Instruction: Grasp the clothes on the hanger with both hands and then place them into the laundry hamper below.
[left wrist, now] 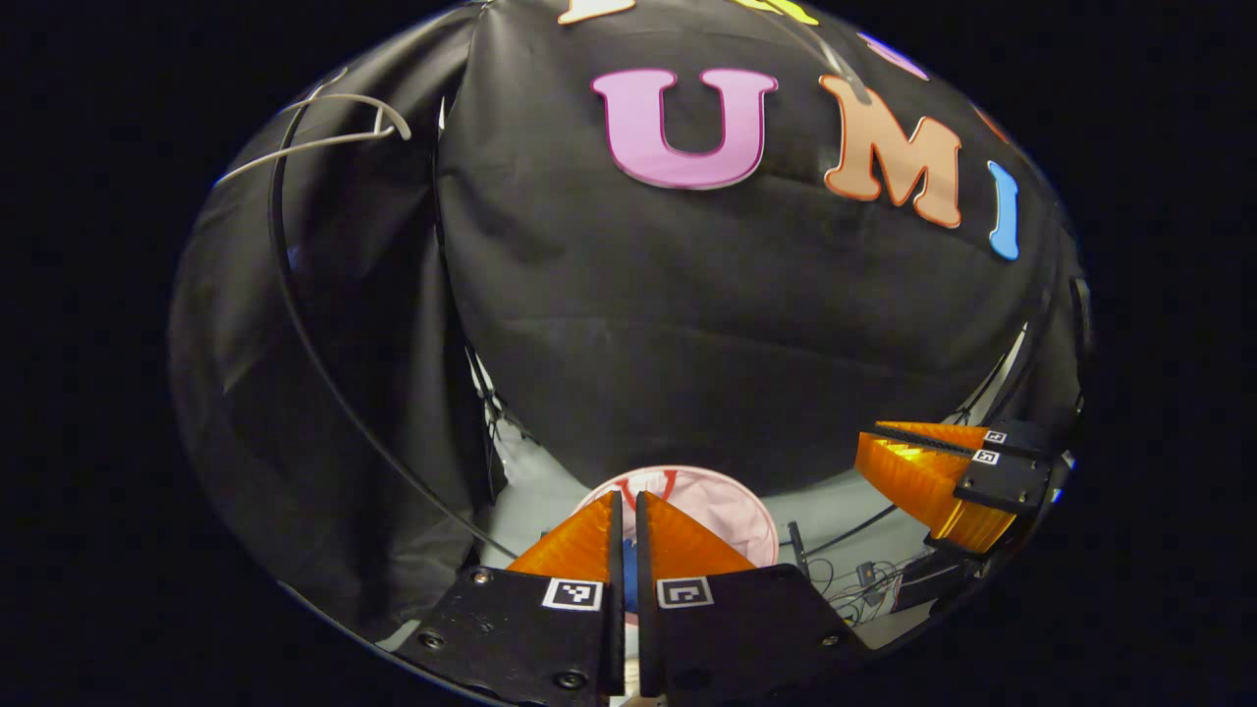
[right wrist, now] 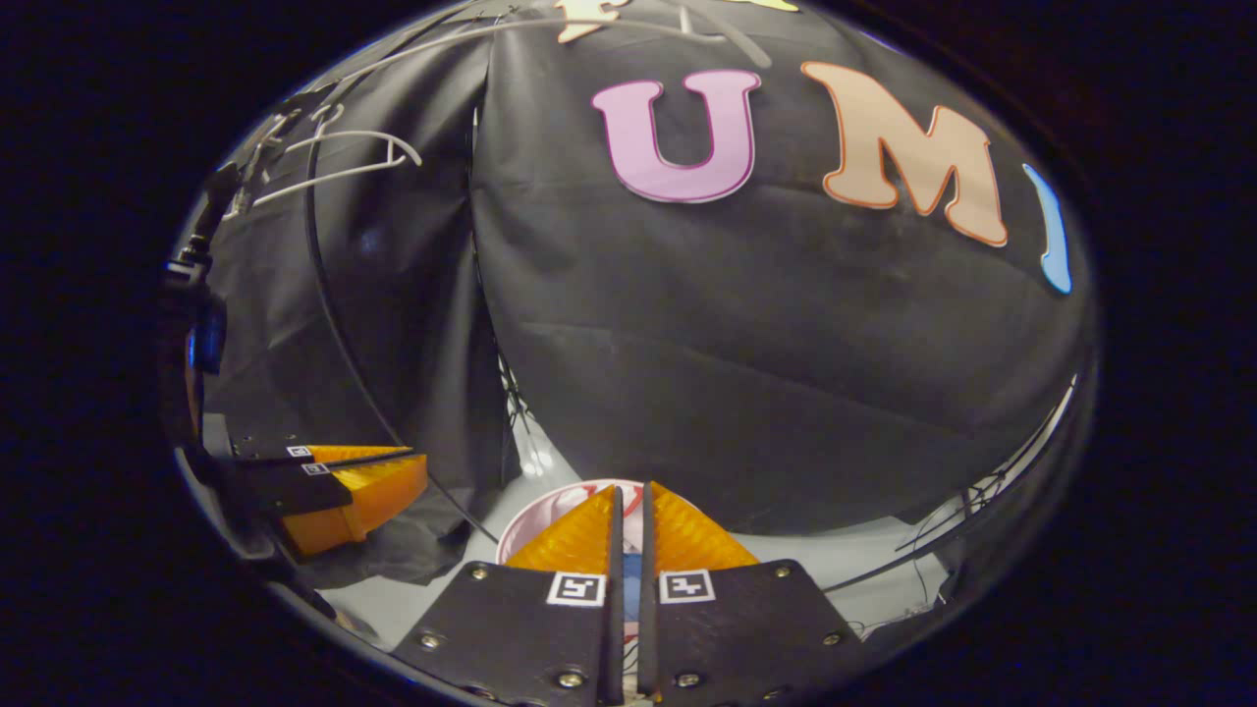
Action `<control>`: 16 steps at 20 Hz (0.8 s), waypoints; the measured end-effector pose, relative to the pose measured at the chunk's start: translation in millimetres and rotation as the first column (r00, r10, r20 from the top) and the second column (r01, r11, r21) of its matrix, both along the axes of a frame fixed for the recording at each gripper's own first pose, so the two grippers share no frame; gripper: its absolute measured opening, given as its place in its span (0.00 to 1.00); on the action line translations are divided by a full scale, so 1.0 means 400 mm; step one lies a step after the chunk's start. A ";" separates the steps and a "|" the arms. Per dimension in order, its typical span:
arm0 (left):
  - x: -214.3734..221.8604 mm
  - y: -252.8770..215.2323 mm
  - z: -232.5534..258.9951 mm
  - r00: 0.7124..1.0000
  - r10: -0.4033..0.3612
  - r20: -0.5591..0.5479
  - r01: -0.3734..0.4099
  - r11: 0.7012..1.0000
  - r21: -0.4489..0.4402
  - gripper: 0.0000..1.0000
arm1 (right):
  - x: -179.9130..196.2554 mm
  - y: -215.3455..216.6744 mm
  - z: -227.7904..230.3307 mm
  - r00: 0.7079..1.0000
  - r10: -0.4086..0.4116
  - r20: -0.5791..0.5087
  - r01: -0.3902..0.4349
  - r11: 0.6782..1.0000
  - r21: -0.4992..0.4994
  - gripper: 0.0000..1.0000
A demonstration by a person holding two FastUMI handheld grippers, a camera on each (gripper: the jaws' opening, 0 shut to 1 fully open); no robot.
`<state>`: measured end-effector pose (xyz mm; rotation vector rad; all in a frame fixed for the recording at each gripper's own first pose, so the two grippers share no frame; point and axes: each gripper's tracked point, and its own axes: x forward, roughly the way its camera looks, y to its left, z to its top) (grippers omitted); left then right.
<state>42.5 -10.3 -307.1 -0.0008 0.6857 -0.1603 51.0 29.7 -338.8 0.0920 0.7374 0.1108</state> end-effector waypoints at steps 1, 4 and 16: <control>0.012 0.000 0.035 0.999 -0.002 0.032 0.002 1.000 -0.002 0.06 | 0.007 -0.008 0.033 1.000 -0.007 0.028 0.007 1.000 -0.006 0.06; 0.035 -0.011 0.151 0.990 -0.006 0.138 0.009 1.000 -0.026 0.06 | 0.037 -0.040 0.145 0.991 -0.040 0.130 0.042 0.999 -0.013 0.06; 0.051 -0.091 0.591 0.881 -0.028 0.473 0.099 0.987 -0.127 0.06 | 0.064 -0.137 0.650 0.837 -0.143 0.529 0.168 0.986 0.000 0.08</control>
